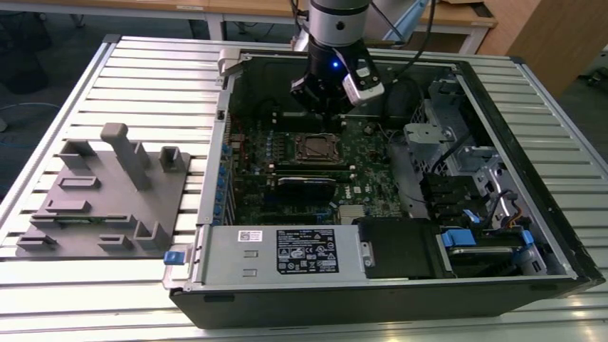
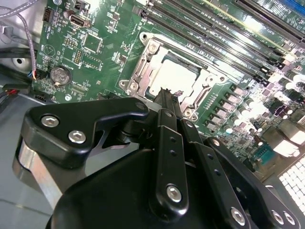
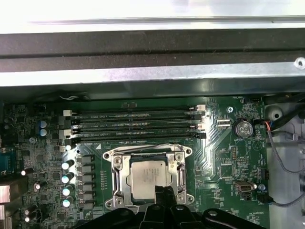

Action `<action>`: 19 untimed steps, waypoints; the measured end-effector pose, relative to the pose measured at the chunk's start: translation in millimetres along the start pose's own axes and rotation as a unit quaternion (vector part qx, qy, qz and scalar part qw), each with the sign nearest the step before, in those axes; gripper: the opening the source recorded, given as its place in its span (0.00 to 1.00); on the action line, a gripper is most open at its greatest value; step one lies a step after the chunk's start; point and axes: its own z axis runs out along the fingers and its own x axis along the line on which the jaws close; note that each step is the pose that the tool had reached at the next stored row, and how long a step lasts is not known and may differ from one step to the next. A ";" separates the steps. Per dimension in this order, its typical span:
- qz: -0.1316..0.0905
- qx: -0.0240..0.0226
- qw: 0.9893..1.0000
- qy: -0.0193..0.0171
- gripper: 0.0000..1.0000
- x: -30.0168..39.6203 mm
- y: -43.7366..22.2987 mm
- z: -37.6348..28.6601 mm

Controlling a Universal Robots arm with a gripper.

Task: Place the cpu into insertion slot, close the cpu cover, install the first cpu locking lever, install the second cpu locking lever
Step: 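Install the second cpu locking lever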

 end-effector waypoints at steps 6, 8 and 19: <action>0.000 0.001 1.000 0.000 0.10 0.3 -0.1 1.8; 0.000 0.000 1.000 0.000 0.10 0.3 -0.1 2.0; 0.000 0.001 1.000 0.000 0.10 -0.1 -5.2 2.1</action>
